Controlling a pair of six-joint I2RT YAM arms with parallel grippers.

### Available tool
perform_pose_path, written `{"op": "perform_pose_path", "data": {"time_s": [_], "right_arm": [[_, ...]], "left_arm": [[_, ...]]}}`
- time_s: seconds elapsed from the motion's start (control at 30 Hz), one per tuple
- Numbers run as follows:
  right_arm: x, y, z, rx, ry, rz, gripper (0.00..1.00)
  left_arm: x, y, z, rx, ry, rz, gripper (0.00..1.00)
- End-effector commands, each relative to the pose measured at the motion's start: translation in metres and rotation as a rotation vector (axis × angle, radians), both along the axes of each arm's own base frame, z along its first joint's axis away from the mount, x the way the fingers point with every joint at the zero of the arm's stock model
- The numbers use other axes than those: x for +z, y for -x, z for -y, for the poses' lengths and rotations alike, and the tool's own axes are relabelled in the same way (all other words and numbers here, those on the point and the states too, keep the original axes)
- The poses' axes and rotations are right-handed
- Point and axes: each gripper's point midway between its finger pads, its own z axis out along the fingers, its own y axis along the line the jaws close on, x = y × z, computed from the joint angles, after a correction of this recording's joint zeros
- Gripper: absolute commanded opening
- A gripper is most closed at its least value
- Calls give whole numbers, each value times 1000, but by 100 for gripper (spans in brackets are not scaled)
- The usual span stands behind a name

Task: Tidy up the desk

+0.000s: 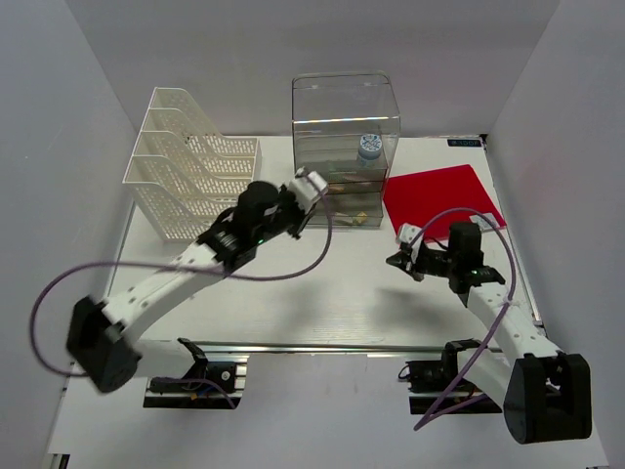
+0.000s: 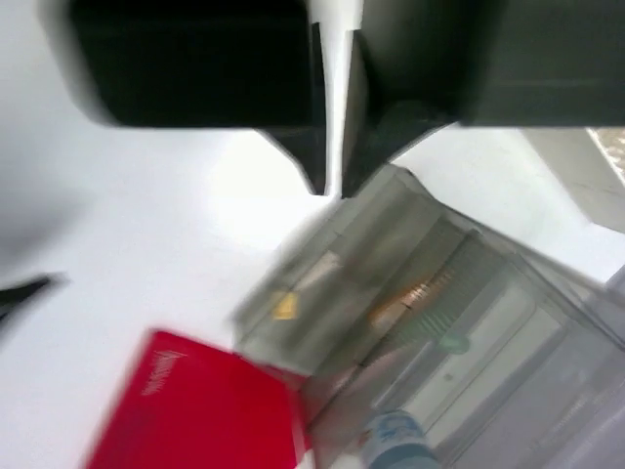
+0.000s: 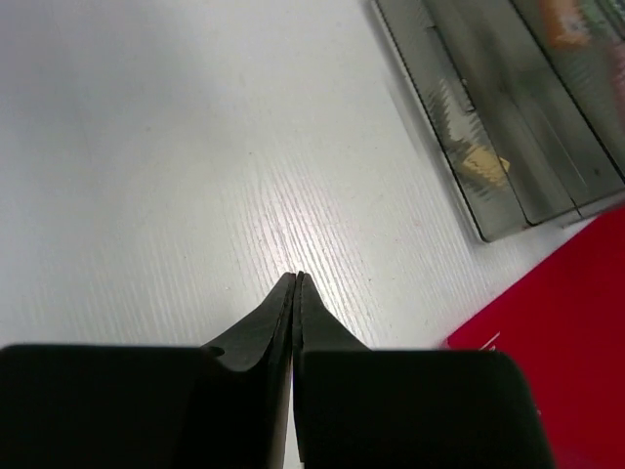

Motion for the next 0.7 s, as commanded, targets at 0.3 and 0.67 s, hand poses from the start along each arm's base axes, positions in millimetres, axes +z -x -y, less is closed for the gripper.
{"op": "perform_pose_path", "data": {"time_s": [0.3,0.67], "right_arm": [[-17,-83,-50,-99,364,262,6],[-28,-166,-82,-248,523,346,5]], "left_arm": [[-8,104,-103,74,188,69,98],[-11,92,-119,188,163,72,98]]}}
